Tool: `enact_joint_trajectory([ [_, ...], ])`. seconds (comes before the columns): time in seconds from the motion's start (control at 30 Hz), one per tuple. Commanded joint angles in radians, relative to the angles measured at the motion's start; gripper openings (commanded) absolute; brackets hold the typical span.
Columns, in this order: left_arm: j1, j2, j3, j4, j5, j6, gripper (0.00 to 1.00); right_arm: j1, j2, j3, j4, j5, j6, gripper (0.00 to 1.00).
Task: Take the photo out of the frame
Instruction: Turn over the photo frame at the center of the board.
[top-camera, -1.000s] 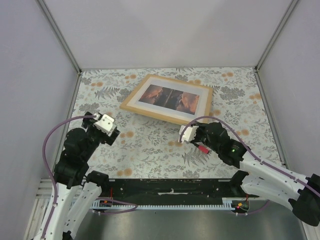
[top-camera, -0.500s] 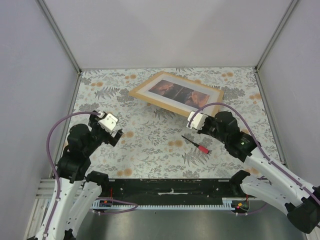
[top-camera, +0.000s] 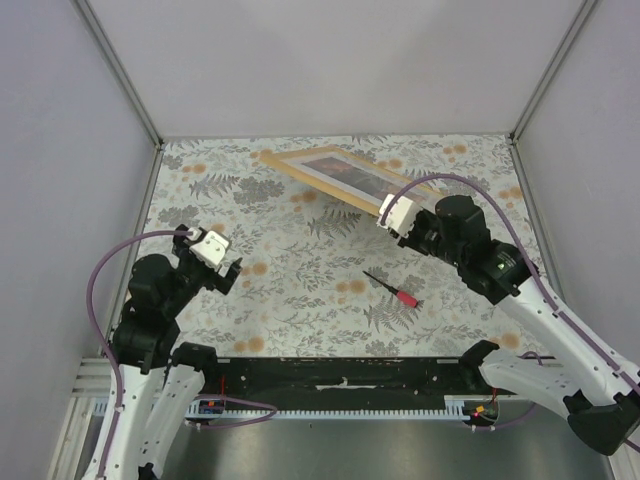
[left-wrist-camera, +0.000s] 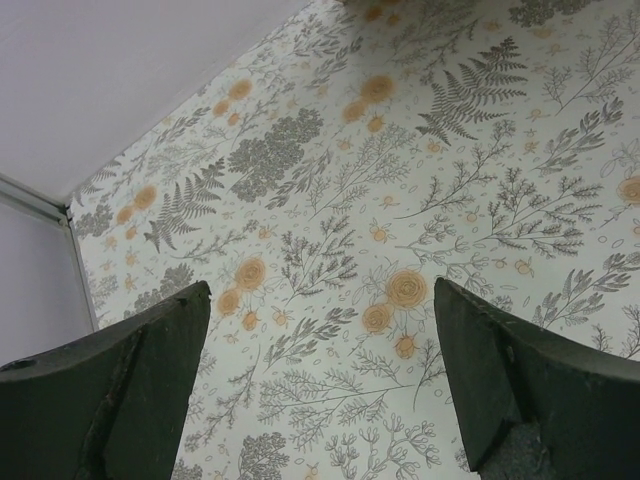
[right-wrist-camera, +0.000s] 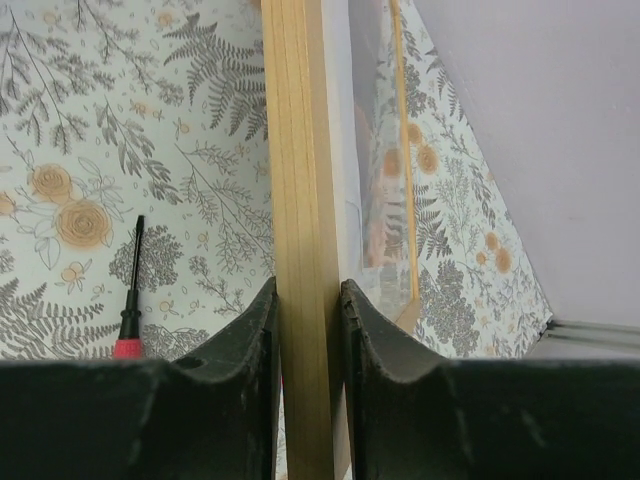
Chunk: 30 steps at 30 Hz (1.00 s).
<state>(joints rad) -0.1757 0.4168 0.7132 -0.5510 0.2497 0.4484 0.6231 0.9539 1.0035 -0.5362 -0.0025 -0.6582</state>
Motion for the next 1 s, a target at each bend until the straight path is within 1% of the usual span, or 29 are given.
enact_joint_trajectory([
  [0.0,0.007,0.026,-0.003,0.029,0.069,-0.03,0.98,-0.005,0.005,0.139,-0.022,-0.042,0.146,0.0],
  [0.2,0.007,0.177,0.041,0.037,0.152,0.006,0.98,-0.005,0.02,0.173,-0.056,-0.053,0.227,0.0],
  [0.3,0.007,0.252,0.057,0.075,0.168,-0.004,0.98,-0.005,0.02,0.172,-0.056,-0.06,0.256,0.0],
  [0.43,0.007,0.306,0.045,0.092,0.175,-0.016,0.99,-0.005,0.022,0.168,-0.048,-0.076,0.284,0.0],
  [0.5,0.007,0.295,0.016,0.092,0.161,-0.02,0.99,-0.005,0.031,0.173,-0.048,-0.088,0.308,0.0],
  [0.63,0.007,0.218,-0.015,0.109,0.143,-0.031,0.99,-0.008,0.036,0.205,-0.071,-0.131,0.347,0.0],
  [0.8,0.012,0.133,-0.038,0.097,0.166,-0.037,1.0,-0.02,0.088,0.282,-0.108,-0.155,0.394,0.0],
  [0.97,0.024,0.148,-0.026,0.082,0.191,-0.037,1.0,-0.039,0.118,0.329,-0.111,-0.134,0.431,0.0],
])
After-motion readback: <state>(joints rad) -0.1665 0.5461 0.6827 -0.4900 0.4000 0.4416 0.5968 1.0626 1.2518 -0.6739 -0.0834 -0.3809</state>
